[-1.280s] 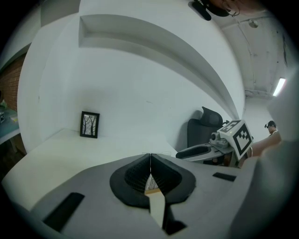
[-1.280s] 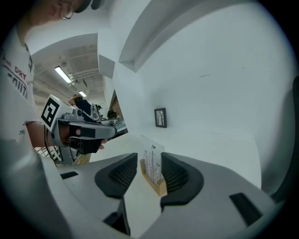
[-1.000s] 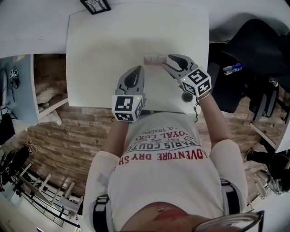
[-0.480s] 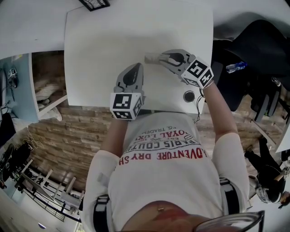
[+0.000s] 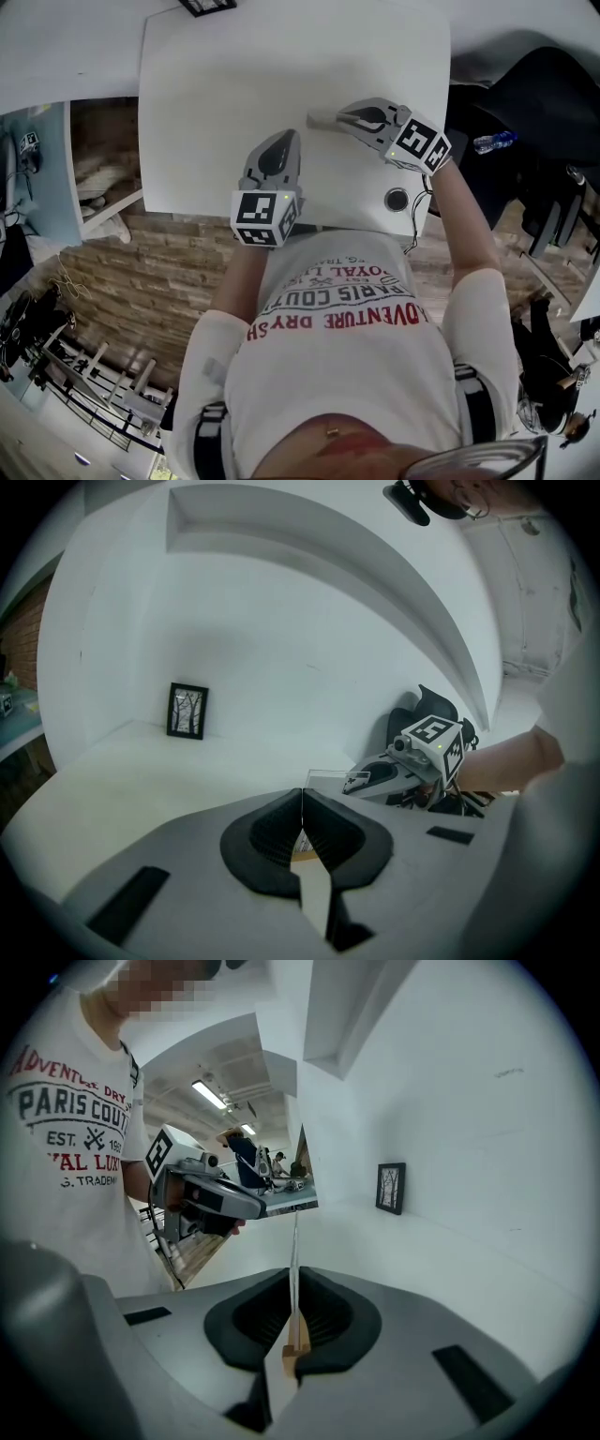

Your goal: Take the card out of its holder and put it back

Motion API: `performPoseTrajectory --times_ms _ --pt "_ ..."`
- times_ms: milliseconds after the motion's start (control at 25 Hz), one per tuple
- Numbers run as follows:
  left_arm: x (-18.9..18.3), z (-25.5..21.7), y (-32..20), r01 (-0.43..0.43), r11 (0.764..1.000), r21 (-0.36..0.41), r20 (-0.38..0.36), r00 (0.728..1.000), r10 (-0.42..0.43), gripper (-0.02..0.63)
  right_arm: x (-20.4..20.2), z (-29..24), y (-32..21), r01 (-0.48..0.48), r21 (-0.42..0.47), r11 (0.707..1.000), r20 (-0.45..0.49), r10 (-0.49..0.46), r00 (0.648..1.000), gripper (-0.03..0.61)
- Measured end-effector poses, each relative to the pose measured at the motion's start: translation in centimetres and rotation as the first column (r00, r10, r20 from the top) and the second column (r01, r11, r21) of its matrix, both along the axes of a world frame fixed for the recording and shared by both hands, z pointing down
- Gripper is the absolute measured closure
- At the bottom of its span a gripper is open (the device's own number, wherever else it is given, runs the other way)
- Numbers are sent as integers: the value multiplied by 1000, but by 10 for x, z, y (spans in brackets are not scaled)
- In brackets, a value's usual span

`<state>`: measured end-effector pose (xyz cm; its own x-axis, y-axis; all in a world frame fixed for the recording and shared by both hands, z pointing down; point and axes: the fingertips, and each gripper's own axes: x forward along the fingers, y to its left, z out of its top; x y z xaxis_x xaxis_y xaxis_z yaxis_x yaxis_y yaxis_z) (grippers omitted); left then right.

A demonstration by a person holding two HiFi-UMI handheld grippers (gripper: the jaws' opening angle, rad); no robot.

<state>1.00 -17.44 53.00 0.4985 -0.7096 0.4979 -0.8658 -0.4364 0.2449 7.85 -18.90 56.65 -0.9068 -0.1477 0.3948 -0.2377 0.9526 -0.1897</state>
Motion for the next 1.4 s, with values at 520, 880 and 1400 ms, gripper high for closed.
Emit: performPoseTrajectory --times_ms 520,880,1400 --pt "-16 -4 -1 24 1000 3 21 1000 -24 589 -2 -10 5 138 20 990 27 -139 990 543" --pt "-17 -18 -6 17 999 36 4 1000 -17 589 1 -42 5 101 64 993 39 -104 994 543" --pt "-17 -64 -7 -44 982 182 -9 999 47 589 14 -93 0 -239 206 949 28 238 971 543"
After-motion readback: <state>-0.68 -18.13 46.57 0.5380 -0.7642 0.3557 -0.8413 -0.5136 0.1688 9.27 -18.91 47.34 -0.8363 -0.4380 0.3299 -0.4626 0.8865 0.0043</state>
